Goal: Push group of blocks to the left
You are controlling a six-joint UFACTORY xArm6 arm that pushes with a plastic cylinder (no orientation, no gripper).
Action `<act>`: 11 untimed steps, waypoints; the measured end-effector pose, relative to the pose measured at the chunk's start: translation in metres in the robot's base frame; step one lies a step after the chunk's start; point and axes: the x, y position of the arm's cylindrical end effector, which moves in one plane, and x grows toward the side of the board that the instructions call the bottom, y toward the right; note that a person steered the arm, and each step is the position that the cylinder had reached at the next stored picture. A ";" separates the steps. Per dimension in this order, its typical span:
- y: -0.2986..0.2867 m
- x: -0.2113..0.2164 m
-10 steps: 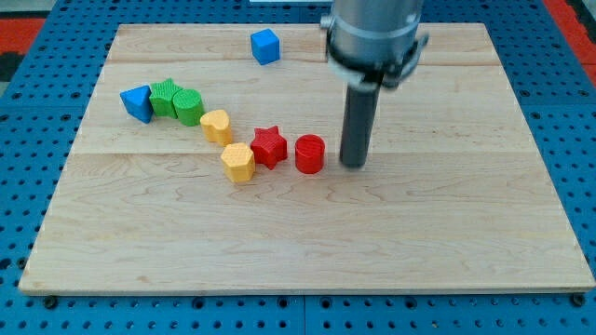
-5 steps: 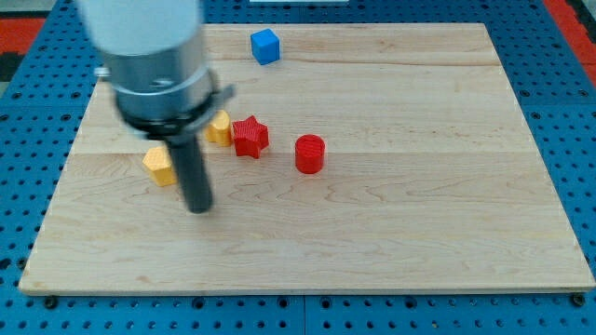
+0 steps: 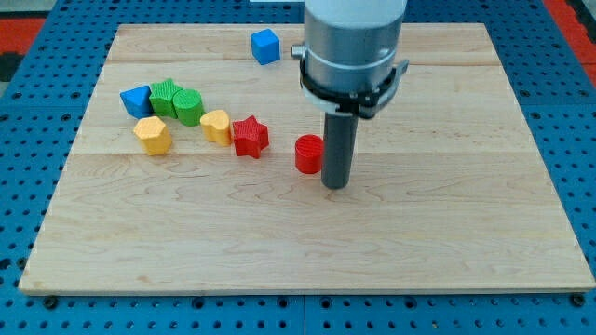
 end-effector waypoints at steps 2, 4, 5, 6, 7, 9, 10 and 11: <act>-0.109 -0.049; -0.159 -0.037; -0.075 -0.009; -0.022 -0.032; -0.068 -0.066; -0.059 -0.130; -0.090 -0.202; -0.077 -0.243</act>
